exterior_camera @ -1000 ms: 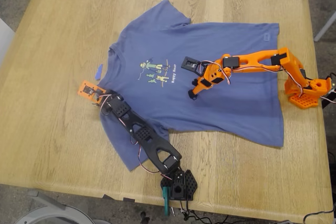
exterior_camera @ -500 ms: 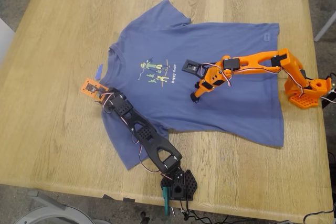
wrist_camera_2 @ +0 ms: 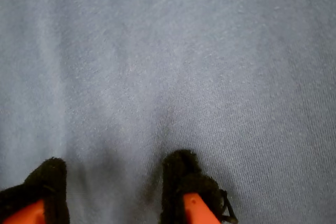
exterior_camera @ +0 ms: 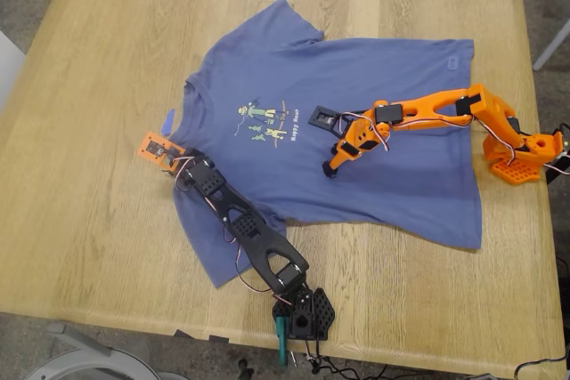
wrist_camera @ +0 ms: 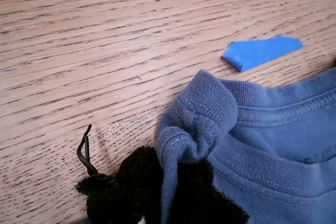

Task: Fold a T-shirt

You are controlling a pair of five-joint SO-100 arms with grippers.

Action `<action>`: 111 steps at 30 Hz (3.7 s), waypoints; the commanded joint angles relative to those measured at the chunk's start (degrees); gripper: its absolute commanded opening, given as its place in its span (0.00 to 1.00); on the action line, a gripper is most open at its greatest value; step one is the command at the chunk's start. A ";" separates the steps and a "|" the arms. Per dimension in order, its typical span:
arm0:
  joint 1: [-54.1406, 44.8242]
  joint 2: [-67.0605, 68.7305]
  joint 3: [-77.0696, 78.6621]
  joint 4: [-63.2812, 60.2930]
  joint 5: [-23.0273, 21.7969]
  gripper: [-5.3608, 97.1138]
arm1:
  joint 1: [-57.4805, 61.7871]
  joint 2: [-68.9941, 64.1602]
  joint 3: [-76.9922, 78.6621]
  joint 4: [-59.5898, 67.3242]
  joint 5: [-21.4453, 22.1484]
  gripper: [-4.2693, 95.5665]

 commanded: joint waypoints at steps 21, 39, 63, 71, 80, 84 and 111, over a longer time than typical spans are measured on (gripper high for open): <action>5.10 3.16 -2.37 2.90 0.18 0.05 | -13.36 -10.72 -20.65 25.84 13.27 0.38; 6.68 6.77 -2.37 5.89 0.09 0.05 | -15.38 -33.22 -56.95 49.92 9.14 0.26; 10.63 18.90 -2.37 16.08 0.53 0.05 | -6.50 -23.64 -34.28 50.01 5.45 0.06; 12.22 21.45 -2.37 17.58 0.44 0.05 | -2.37 -19.25 -33.93 49.83 5.10 0.04; 14.50 26.10 -2.29 18.11 0.00 0.05 | 0.97 -16.61 -43.95 49.75 5.62 0.04; 14.85 28.04 -2.29 18.19 0.00 0.05 | 1.41 -16.35 -47.90 49.75 5.54 0.04; 24.35 37.88 -2.20 16.52 0.09 0.05 | 8.79 -10.37 -64.07 40.34 4.66 0.04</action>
